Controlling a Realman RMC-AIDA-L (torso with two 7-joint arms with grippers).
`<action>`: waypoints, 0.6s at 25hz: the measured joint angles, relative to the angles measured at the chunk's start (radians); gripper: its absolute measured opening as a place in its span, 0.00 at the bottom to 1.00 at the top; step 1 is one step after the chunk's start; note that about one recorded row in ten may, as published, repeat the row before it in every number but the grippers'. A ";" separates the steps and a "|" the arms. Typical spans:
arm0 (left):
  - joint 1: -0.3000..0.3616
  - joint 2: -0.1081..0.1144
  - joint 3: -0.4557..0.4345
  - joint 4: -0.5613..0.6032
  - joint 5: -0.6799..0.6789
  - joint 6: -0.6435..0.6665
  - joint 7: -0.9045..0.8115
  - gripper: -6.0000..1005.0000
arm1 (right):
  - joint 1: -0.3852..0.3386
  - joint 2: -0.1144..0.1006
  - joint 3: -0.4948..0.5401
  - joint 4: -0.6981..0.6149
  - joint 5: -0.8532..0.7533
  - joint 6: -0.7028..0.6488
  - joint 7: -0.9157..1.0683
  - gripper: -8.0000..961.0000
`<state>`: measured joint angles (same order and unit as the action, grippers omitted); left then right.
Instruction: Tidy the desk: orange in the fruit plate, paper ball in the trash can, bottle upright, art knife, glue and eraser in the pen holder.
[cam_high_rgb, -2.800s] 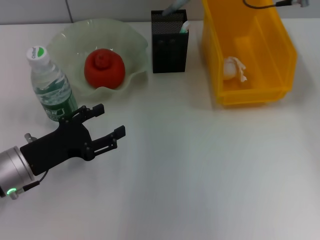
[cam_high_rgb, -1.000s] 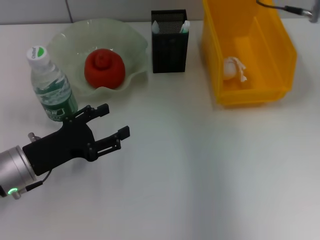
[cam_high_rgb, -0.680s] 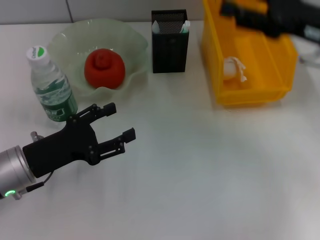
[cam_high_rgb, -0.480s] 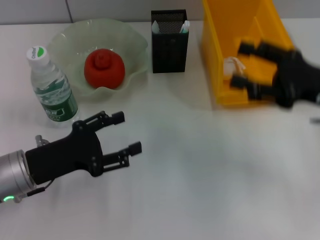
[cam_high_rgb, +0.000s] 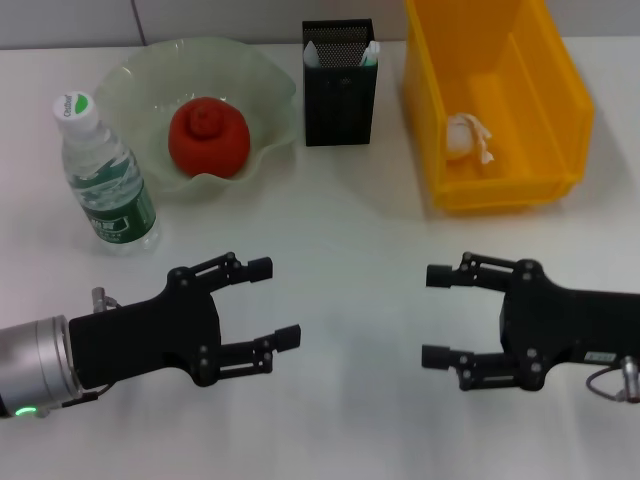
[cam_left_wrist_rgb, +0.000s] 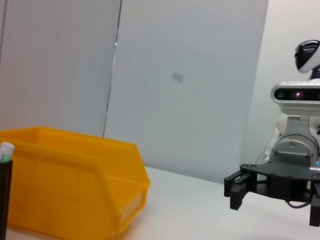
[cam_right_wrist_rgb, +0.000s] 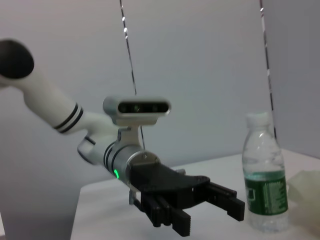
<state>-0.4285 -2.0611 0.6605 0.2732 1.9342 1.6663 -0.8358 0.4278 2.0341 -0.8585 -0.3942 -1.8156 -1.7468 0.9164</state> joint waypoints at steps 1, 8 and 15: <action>0.000 0.000 0.001 0.001 0.004 -0.001 0.000 0.83 | 0.000 0.002 0.000 0.002 -0.007 0.007 -0.009 0.85; 0.001 -0.001 0.005 0.031 0.029 0.005 -0.004 0.83 | 0.007 0.005 0.000 0.033 -0.015 0.032 -0.039 0.85; -0.006 0.000 0.005 0.048 0.070 0.008 -0.013 0.83 | 0.015 0.002 0.007 0.032 -0.017 0.032 -0.033 0.85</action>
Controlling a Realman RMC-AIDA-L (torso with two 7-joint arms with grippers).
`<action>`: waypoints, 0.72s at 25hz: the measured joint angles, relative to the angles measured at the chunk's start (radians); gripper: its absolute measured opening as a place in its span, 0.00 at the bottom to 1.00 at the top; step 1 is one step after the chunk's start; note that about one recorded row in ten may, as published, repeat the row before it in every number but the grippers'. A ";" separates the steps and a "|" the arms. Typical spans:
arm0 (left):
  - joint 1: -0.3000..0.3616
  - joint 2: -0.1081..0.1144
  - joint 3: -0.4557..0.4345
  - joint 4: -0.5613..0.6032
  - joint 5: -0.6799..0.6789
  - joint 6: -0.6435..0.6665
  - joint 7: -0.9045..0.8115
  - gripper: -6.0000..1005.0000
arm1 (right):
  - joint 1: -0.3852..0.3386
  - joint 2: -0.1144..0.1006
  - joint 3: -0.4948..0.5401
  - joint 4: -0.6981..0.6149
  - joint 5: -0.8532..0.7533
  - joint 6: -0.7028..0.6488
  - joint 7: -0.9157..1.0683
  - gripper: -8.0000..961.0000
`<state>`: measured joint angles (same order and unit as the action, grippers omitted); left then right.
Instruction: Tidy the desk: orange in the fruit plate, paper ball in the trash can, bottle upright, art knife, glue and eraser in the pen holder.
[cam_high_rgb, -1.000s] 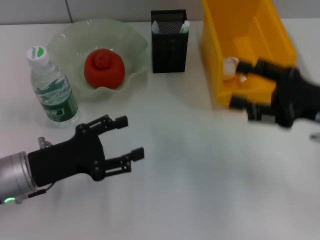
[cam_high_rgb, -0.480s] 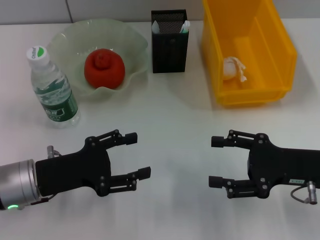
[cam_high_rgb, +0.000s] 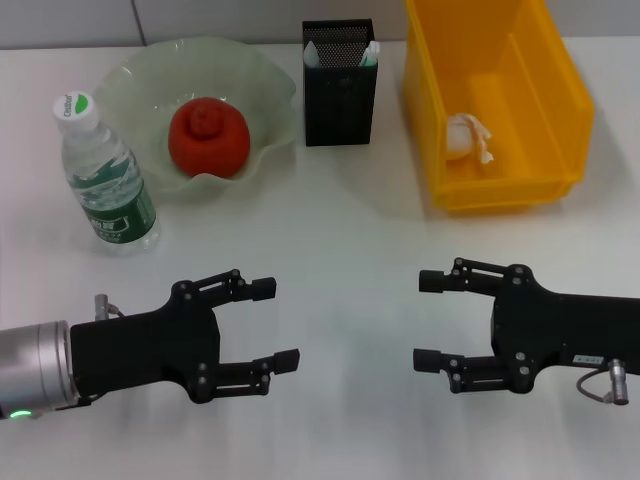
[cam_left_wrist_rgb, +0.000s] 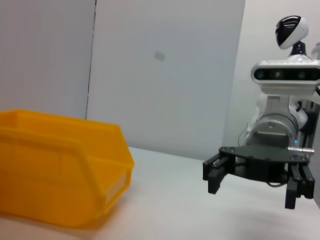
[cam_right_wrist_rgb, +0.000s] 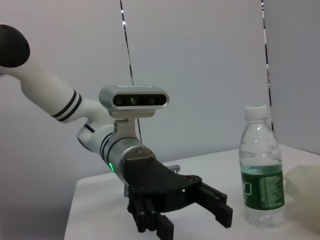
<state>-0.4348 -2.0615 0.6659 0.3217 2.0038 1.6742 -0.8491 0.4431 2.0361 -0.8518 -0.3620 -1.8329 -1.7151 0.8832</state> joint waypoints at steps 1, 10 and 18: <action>0.000 0.000 0.000 0.004 0.004 0.000 -0.004 0.83 | 0.002 0.000 0.000 0.000 0.000 0.000 0.001 0.85; -0.002 -0.002 0.001 0.025 0.024 -0.005 -0.029 0.83 | 0.012 0.001 0.000 0.000 0.001 0.000 0.002 0.85; -0.003 0.000 0.001 0.029 0.024 -0.007 -0.030 0.83 | 0.014 0.003 0.000 0.000 0.001 0.000 0.003 0.85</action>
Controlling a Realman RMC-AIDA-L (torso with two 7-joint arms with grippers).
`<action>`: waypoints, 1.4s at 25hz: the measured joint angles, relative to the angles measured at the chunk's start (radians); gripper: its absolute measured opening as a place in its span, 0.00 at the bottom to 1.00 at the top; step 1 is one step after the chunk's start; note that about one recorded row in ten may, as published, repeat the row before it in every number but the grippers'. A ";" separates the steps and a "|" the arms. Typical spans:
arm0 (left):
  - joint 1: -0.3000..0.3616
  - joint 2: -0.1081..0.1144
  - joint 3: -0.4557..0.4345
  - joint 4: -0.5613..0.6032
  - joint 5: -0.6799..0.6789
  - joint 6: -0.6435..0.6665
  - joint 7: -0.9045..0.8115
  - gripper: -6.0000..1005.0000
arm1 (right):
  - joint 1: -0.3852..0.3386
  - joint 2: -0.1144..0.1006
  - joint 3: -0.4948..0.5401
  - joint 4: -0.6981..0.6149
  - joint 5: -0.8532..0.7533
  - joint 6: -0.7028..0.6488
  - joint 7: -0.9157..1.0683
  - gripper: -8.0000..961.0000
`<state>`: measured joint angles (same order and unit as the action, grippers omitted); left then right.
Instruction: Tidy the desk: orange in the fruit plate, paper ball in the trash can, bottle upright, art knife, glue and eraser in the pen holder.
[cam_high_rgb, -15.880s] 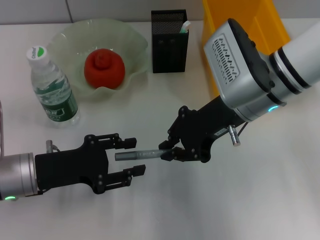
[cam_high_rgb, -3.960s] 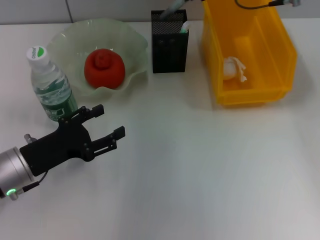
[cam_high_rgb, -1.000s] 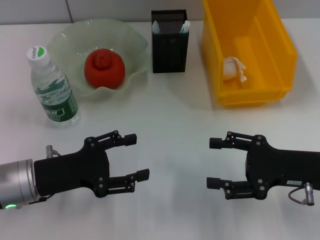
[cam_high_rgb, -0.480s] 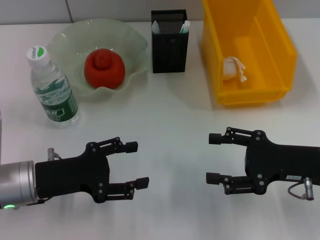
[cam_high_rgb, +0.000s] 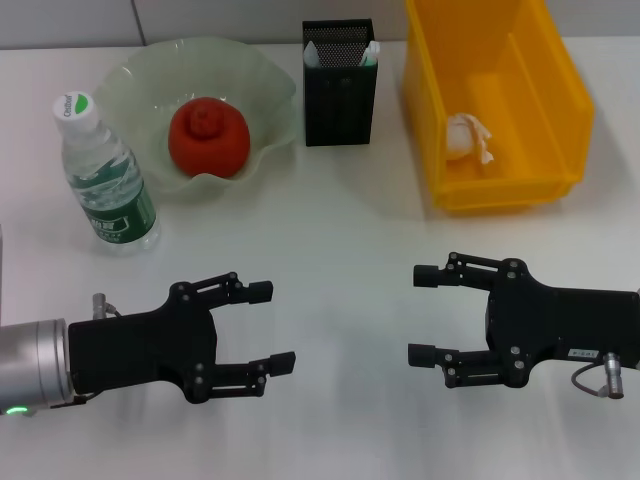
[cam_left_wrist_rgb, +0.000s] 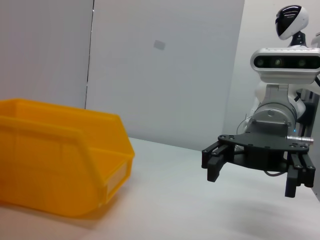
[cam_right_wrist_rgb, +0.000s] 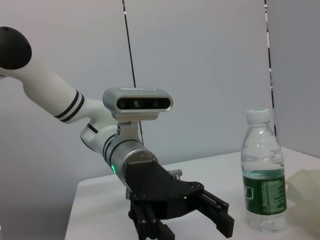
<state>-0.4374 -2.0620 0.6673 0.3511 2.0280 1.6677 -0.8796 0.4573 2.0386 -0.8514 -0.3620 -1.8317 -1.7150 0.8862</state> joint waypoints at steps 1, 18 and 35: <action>0.000 0.000 0.000 0.000 0.000 0.000 0.000 0.83 | 0.000 0.000 0.000 0.000 0.000 0.000 0.000 0.85; 0.003 0.000 0.000 0.000 0.000 0.002 -0.002 0.83 | -0.001 0.000 0.000 0.000 0.005 -0.009 -0.001 0.85; 0.012 0.002 0.000 0.000 0.000 0.004 -0.002 0.83 | 0.006 0.000 0.001 0.000 0.009 -0.011 -0.001 0.85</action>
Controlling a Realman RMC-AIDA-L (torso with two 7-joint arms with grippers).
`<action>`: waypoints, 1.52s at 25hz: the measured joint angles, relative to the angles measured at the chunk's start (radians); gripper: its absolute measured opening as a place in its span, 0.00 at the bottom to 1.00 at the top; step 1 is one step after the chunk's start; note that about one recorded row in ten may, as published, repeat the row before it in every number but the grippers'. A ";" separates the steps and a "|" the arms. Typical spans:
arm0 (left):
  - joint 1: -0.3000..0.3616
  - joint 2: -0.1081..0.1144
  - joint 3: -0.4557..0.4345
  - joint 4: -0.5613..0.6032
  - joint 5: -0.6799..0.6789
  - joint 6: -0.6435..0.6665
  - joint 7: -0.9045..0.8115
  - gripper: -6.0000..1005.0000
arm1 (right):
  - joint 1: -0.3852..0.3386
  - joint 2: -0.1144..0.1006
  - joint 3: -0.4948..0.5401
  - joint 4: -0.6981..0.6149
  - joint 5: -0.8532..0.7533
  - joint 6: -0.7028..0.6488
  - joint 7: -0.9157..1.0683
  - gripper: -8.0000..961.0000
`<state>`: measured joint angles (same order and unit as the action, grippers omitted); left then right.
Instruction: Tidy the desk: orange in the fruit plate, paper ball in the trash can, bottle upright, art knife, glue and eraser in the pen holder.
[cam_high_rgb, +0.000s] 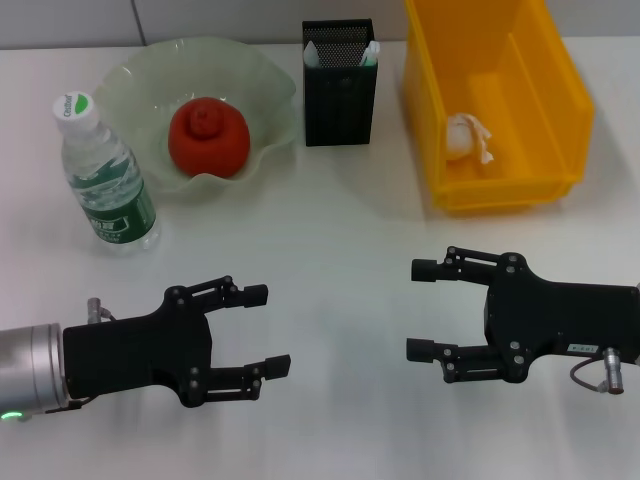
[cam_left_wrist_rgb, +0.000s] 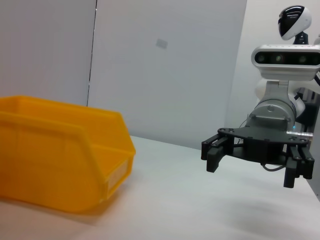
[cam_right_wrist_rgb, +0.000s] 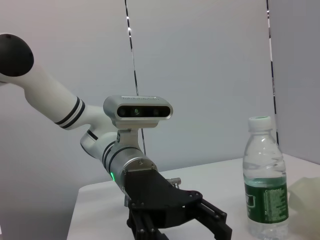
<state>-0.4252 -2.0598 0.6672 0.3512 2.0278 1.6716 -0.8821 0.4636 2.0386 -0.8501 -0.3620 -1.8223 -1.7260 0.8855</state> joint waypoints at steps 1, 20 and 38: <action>-0.001 0.001 0.000 0.000 0.000 -0.001 0.000 0.83 | 0.000 0.000 0.000 0.000 0.000 0.000 0.000 0.85; 0.003 0.000 0.000 0.009 0.019 -0.009 0.002 0.83 | 0.000 0.001 0.000 0.000 0.002 -0.003 0.001 0.85; -0.004 -0.003 0.000 0.008 0.023 -0.002 0.001 0.83 | -0.001 0.002 0.000 0.000 0.002 -0.004 0.001 0.85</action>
<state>-0.4294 -2.0632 0.6672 0.3593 2.0510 1.6701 -0.8814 0.4626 2.0402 -0.8498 -0.3620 -1.8208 -1.7303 0.8864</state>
